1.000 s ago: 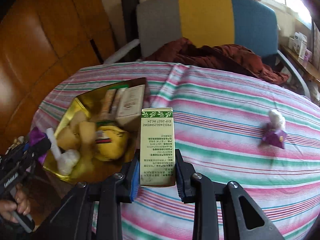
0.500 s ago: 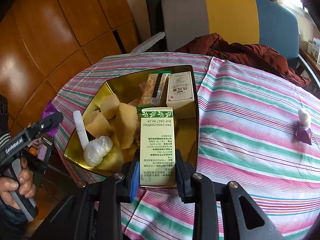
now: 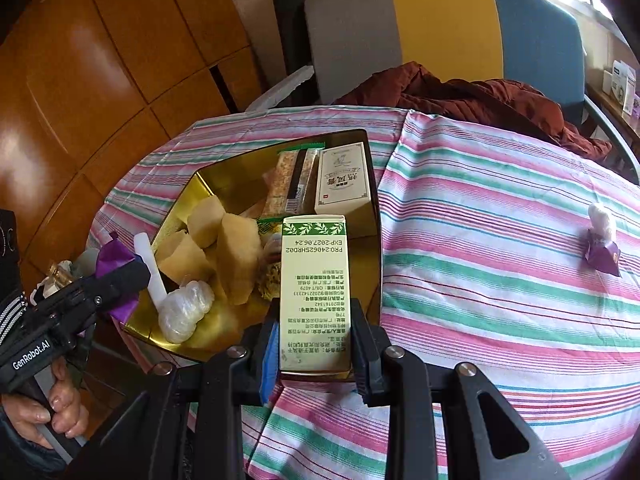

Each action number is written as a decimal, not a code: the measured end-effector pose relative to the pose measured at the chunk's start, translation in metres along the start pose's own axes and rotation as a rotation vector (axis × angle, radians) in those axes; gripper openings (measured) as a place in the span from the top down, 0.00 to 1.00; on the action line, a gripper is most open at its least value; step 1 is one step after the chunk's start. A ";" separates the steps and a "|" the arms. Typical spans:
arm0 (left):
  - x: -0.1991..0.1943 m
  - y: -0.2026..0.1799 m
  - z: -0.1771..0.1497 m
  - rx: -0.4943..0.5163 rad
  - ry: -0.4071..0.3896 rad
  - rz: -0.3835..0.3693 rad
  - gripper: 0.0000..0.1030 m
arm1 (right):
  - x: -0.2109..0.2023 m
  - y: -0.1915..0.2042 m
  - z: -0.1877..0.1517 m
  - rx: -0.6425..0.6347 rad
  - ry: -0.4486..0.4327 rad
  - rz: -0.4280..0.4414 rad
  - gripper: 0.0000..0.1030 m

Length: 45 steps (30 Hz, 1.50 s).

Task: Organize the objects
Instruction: 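Carry the purple packet and green box over the gold tray, then lower the green box and purple packet into the tray and open both tools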

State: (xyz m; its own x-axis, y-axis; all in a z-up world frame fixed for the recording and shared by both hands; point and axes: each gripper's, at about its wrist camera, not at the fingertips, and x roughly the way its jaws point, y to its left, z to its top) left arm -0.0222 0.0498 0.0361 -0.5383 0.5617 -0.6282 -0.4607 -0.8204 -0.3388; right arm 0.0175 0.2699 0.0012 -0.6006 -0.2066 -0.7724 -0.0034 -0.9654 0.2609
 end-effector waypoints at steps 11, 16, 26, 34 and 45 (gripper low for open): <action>0.022 0.007 0.035 -0.008 -0.018 0.030 0.66 | 0.006 0.000 0.010 0.000 -0.003 -0.018 0.71; 0.034 0.011 0.057 -0.005 -0.028 0.063 0.65 | 0.012 0.001 0.014 -0.007 0.004 -0.024 0.71; 0.078 0.041 0.098 -0.050 -0.039 0.191 0.31 | 0.025 0.008 0.015 -0.045 0.016 -0.059 0.57; 0.054 0.042 0.061 -0.046 -0.040 0.213 0.30 | 0.026 0.004 0.011 -0.021 0.014 -0.049 0.51; 0.027 0.006 0.005 0.015 -0.014 0.189 0.25 | 0.014 0.009 -0.005 0.000 -0.007 -0.080 0.26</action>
State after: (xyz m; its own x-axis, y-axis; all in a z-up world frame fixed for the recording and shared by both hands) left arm -0.0433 0.0604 0.0207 -0.6257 0.3995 -0.6700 -0.3613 -0.9096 -0.2050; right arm 0.0134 0.2578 -0.0100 -0.6042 -0.1271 -0.7867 -0.0517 -0.9788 0.1979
